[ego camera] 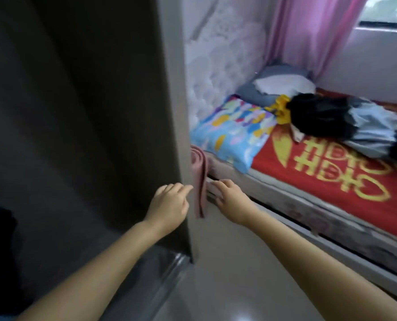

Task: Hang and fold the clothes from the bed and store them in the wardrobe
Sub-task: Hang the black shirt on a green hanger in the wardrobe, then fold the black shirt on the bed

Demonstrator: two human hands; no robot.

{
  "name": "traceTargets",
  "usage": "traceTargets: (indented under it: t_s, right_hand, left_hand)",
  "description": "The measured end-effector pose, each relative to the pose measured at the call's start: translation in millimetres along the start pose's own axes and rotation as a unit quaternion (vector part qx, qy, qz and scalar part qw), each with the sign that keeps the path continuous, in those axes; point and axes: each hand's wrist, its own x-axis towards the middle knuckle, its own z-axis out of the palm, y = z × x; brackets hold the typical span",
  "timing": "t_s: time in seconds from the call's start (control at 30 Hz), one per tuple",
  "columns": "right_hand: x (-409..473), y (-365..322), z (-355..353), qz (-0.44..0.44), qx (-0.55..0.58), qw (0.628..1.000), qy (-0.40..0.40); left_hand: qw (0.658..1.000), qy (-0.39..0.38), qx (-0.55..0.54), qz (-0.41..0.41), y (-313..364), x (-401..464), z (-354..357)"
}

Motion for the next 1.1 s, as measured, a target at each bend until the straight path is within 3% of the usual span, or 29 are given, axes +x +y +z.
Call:
traceTargets:
  t_s: [0.23,0.43,0.77,1.1]
  right_hand:
    - [-103,195,-56,0.222,-0.008,0.975,0.029]
    - [-183,323,-109,0.334,-0.002,0.942,0.033]
    - [-253,450,-177,0.423,0.021,0.905,0.049]
    - [-206,583,-260,0.466,0.006,0.882,0.064]
  left_hand:
    - [0.989,-0.12,-0.038,0.071,161,85,93]
    - [0.969,-0.195,-0.065,0.134,311,133,158]
    - [0.937,-0.259,-0.111,0.206,460,208,217]
    - [0.923,-0.251,-0.117,0.269,553,351,281]
